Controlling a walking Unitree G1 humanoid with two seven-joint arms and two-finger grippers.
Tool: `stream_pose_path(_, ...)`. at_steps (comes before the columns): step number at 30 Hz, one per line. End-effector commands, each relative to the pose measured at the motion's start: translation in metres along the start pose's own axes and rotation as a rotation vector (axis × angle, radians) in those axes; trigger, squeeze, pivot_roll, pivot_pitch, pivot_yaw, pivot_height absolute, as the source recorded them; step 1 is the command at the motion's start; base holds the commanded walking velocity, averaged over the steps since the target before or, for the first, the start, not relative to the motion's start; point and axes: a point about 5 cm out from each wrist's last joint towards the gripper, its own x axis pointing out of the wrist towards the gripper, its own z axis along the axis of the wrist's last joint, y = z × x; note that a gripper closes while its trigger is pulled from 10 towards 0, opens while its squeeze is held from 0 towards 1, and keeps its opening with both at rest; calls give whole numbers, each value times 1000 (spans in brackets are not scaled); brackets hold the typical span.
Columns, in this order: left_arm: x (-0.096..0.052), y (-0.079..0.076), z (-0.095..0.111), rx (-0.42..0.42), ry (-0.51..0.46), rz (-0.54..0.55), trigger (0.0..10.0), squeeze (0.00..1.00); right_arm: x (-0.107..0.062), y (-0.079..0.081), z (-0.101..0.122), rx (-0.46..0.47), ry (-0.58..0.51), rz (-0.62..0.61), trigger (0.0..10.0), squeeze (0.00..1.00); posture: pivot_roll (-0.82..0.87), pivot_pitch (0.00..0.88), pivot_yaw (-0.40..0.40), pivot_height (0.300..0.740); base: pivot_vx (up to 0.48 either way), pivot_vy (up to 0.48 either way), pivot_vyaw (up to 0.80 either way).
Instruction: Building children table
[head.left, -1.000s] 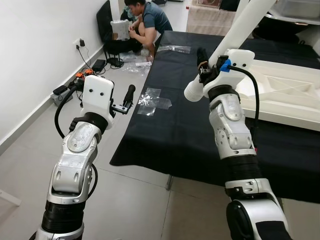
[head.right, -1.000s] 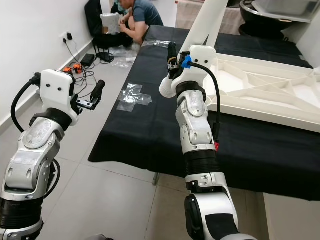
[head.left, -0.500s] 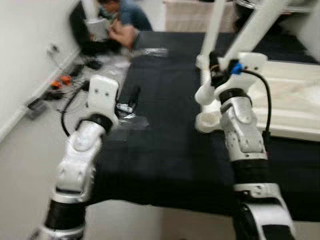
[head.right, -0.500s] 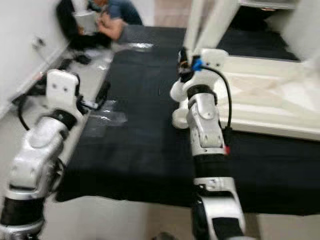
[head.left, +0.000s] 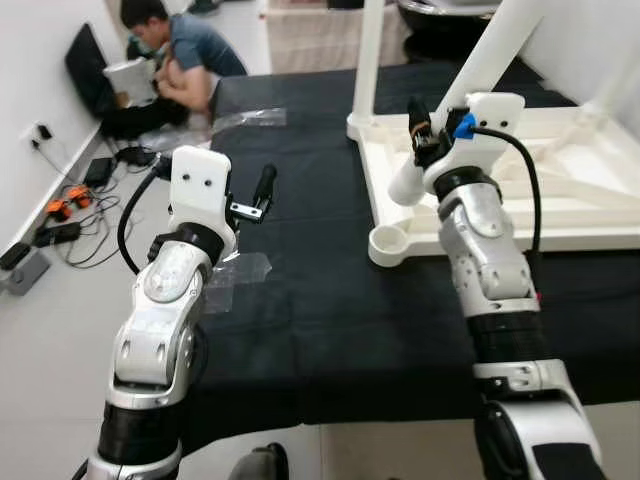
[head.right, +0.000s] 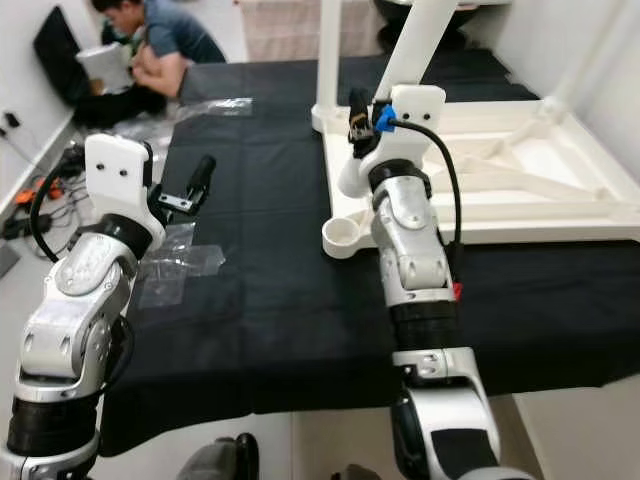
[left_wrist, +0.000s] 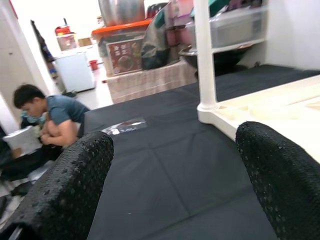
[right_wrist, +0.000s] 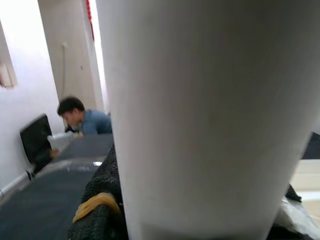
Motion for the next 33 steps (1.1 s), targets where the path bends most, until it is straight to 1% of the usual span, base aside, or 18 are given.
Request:
stream_pose_path(1, -3, 0, -2, -2, 16, -2, 10000, 0, 5, 11, -1, -13, 32, 61, 10000, 0, 81, 112, -39, 740, 0, 0, 0)
stream_pose_path(2, -5, -1, -3, -8, 28, -10, 10000, 0, 7, 10, -4, -25, 66, 80, 10000, 0, 85, 116, -44, 740, 0, 0, 0)
stream_pose_path(3, -10, -6, -8, -22, 51, -41, 10000, 0, 13, 8, -5, -30, 91, 104, 10000, 0, 88, 128, -50, 740, 0, 0, 0)
stream_pose_path(5, -20, -16, -13, -50, 81, -101, 10000, 0, 23, 3, -2, -23, 95, 125, 10000, 0, 85, 141, -52, 740, 0, 0, 0)
stream_pose_path(7, -25, -23, -14, -59, 87, -138, 10000, 0, 28, 2, 0, -4, 86, 147, 10000, 0, 88, 149, -57, 740, 0, 0, 0)
stream_pose_path(9, -27, -26, -13, -60, 87, -151, 10000, 0, 29, 2, 2, 7, 83, 161, 10000, 0, 91, 154, -60, 740, 0, 0, 0)
stream_pose_path(10, -30, -30, -14, -57, 102, -157, 10000, 0, 33, -2, 6, 45, 71, 120, 10000, 0, 95, 159, -60, 740, 0, 0, 0)
stream_pose_path(12, -31, -31, -14, -61, 102, -154, 10000, 0, 34, -4, 7, 63, 69, 98, 10000, 0, 95, 169, -64, 740, 0, 0, 0)
stream_pose_path(17, -32, -27, -14, -57, 108, -132, 10000, 0, 29, 1, 3, 72, 76, 91, 10000, 0, 84, 178, -57, 740, 241, 0, 0)
stream_pose_path(19, -29, -18, -14, -64, 118, -93, 10000, 0, 25, 5, -4, 76, 91, 110, 10000, 0, 82, 180, -57, 740, 366, -124, 0)
stream_pose_path(23, -29, -16, -13, -53, 117, -87, 10000, 0, 25, 5, -6, 81, 94, 116, 10000, 0, 82, 180, -58, 740, 366, -257, 0)
stream_pose_path(24, -28, -13, -13, -49, 115, -68, 10000, 0, 24, 5, -6, 85, 94, 108, 10000, 0, 81, 181, -59, 740, 368, -270, 0)
stream_pose_path(27, -27, -9, -14, -62, 118, -46, 10000, 0, 24, 5, -6, 86, 88, 106, 10000, 0, 78, 175, -62, 740, 335, -290, 0)
stream_pose_path(28, -27, -5, -15, -63, 129, -10, 10000, 0, 24, 4, -6, 92, 81, 101, 10000, 0, 79, 175, -65, 740, 0, 0, 0)
stream_pose_path(30, -27, -5, -15, -63, 129, -10, 10000, 0, 24, 4, -6, 92, 81, 101, 10000, 0, 79, 175, -65, 740, 0, 0, 0)
stream_pose_path(31, -27, -2, -16, -58, 130, 13, 10000, 0, 24, 4, -4, 100, 73, 96, 10000, 0, 75, 171, -66, 740, 0, 0, 0)
stream_pose_path(32, -28, -1, -17, -54, 132, 24, 10000, 0, 26, 6, 3, 136, 42, 124, 10000, 0, 80, 167, -70, 740, 0, 0, 0)
stream_pose_path(33, -28, -1, -17, -54, 132, 24, 10000, 0, 26, 6, 3, 136, 42, 124, 10000, 0, 80, 167, -70, 740, 0, 0, 0)
